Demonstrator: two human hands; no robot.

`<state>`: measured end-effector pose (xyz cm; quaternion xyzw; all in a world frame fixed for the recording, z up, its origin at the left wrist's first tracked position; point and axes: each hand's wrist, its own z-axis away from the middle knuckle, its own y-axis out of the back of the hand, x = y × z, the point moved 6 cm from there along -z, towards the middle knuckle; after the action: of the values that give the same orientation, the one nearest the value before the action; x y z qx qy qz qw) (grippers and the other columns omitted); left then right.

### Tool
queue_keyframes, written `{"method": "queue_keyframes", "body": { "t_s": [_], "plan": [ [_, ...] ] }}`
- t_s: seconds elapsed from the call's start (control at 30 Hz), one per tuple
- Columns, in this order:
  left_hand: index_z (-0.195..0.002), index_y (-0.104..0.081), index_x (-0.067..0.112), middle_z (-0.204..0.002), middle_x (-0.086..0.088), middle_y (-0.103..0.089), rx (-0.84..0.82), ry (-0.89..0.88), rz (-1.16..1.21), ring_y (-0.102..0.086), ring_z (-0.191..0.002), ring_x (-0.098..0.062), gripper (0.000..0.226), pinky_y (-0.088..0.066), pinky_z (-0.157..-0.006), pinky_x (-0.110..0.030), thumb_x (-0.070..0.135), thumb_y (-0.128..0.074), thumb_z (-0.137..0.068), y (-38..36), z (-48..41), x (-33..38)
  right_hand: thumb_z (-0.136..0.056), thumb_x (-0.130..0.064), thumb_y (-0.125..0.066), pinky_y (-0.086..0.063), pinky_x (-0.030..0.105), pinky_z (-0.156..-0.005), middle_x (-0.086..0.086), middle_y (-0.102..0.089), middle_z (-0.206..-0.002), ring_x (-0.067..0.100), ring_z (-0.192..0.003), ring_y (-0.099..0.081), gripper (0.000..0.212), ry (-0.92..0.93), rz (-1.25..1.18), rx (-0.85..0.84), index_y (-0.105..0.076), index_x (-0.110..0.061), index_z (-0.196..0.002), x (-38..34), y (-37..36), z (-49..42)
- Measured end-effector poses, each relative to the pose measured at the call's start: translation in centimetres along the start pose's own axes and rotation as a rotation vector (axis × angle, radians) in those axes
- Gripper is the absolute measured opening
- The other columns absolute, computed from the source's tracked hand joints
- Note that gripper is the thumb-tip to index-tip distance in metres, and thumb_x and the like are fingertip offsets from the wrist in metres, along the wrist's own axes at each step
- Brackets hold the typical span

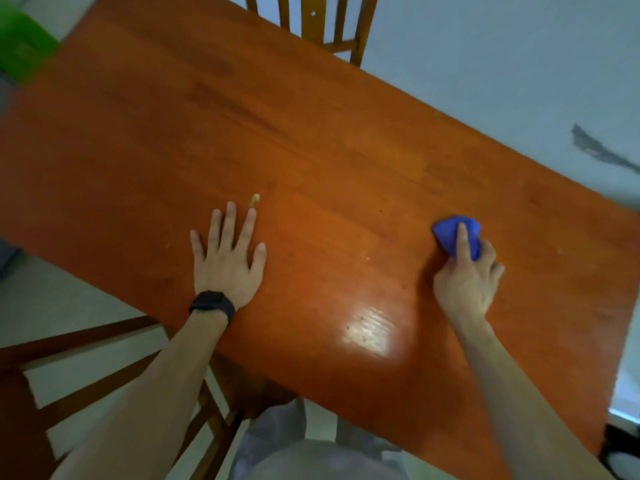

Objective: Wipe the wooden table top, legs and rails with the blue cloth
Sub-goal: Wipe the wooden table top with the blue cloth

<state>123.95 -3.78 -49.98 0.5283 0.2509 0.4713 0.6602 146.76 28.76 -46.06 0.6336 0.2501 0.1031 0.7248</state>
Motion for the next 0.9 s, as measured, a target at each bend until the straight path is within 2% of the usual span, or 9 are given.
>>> {"method": "queue_keyframes", "body": {
  "t_s": [0.07, 0.2, 0.3, 0.4, 0.43, 0.5, 0.63, 0.83, 0.9],
  "plan": [
    [-0.153, 0.012, 0.041, -0.164, 0.004, 0.011, 0.02, -0.016, 0.013, 0.012, -0.151, -0.02, 0.062, 0.001, -0.12, -0.058, 0.059, -0.013, -0.099, 0.2, 0.0, 0.0, -0.09, -0.016, -0.049, -0.039, 0.052, -0.096, 0.023, -0.044, -0.141, 0.048, -0.105, -0.049, 0.054, 0.109, -0.063, 0.018, -0.047, -0.024, -0.144, -3.2, 0.4, -0.4],
    [-0.155, 0.006, 0.04, -0.165, 0.004, 0.007, 0.047, -0.018, 0.037, 0.009, -0.151, -0.02, 0.062, 0.001, -0.12, -0.057, 0.058, -0.015, -0.099, 0.1, -0.2, -0.3, -0.089, -0.02, -0.048, -0.038, 0.044, -0.095, 0.018, -0.047, -0.139, 0.037, -0.106, -0.047, 0.056, 0.576, -0.104, -0.037, -0.047, -0.027, -0.144, -18.1, -3.0, 2.8],
    [-0.157, -0.004, 0.033, -0.165, 0.003, -0.005, 0.093, 0.01, 0.031, -0.003, -0.152, -0.019, 0.066, -0.006, -0.12, -0.055, 0.058, -0.02, -0.097, 0.0, 0.2, -0.5, -0.09, -0.023, -0.048, -0.044, 0.042, -0.087, 0.01, -0.041, -0.146, 0.034, -0.103, -0.046, 0.058, 0.678, -0.133, -0.144, -0.039, -0.033, -0.147, -27.3, -5.9, 5.4],
    [-0.154, -0.027, 0.024, -0.154, -0.004, -0.039, 0.152, 0.074, 0.078, -0.037, -0.139, -0.024, 0.067, -0.031, -0.107, -0.054, 0.052, -0.034, -0.094, 1.4, -1.1, -1.3, -0.092, -0.027, -0.05, -0.043, 0.042, -0.09, 0.003, -0.028, -0.152, 0.031, -0.113, -0.039, 0.061, 0.751, -0.124, -0.189, -0.029, -0.037, -0.149, -32.3, -8.1, 5.2],
    [-0.153, -0.029, 0.023, -0.151, -0.004, -0.043, 0.18, 0.097, 0.09, -0.04, -0.135, -0.025, 0.066, -0.034, -0.104, -0.054, 0.05, -0.034, -0.093, 2.2, -2.4, -1.8, -0.09, -0.026, -0.053, -0.041, 0.042, -0.093, 0.002, -0.024, -0.154, 0.031, -0.116, -0.037, 0.066, 0.774, -0.105, -0.207, -0.026, -0.039, -0.15, -33.4, -8.6, 4.4],
    [-0.155, -0.023, 0.025, -0.158, -0.002, -0.031, 0.2, 0.106, 0.086, -0.03, -0.144, -0.023, 0.065, -0.027, -0.111, -0.054, 0.051, -0.024, -0.095, 4.1, -6.0, -2.9, -0.087, -0.024, -0.056, -0.038, 0.042, -0.097, 0.001, -0.021, -0.155, 0.031, -0.12, -0.034, 0.074, 0.794, -0.069, -0.199, -0.021, -0.041, -0.151, -34.4, -9.0, 1.8],
    [-0.156, 0.003, 0.035, -0.164, 0.007, 0.009, 0.096, -0.015, 0.024, 0.007, -0.151, -0.016, 0.059, 0.001, -0.121, -0.053, 0.052, -0.008, -0.101, 5.3, -12.4, -2.1, -0.092, -0.022, -0.046, -0.034, 0.04, -0.098, 0.004, -0.018, -0.156, 0.033, -0.12, -0.034, 0.07, 0.569, -0.018, -0.114, -0.017, -0.041, -0.152, -29.1, -7.2, -6.6],
    [-0.155, 0.009, 0.036, -0.164, 0.005, 0.014, 0.12, 0.009, 0.051, 0.014, -0.15, -0.016, 0.061, 0.004, -0.121, -0.052, 0.057, -0.005, -0.099, 4.3, -14.6, 1.3, -0.086, -0.016, -0.049, -0.032, 0.048, -0.102, 0.012, -0.017, -0.156, 0.041, -0.121, -0.033, 0.077, -0.017, 0.031, -0.049, -0.019, -0.035, -0.153, -11.9, -2.4, -14.3],
    [-0.155, 0.01, 0.037, -0.163, 0.006, 0.014, 0.125, 0.014, 0.05, 0.014, -0.15, -0.016, 0.061, 0.004, -0.121, -0.052, 0.058, -0.003, -0.098, 4.3, -14.7, 1.3, -0.084, -0.014, -0.052, -0.033, 0.048, -0.101, 0.014, -0.017, -0.155, 0.042, -0.121, -0.033, 0.078, -0.045, 0.078, -0.054, -0.021, -0.031, -0.153, -10.9, -1.4, -14.8]
  ]
}}
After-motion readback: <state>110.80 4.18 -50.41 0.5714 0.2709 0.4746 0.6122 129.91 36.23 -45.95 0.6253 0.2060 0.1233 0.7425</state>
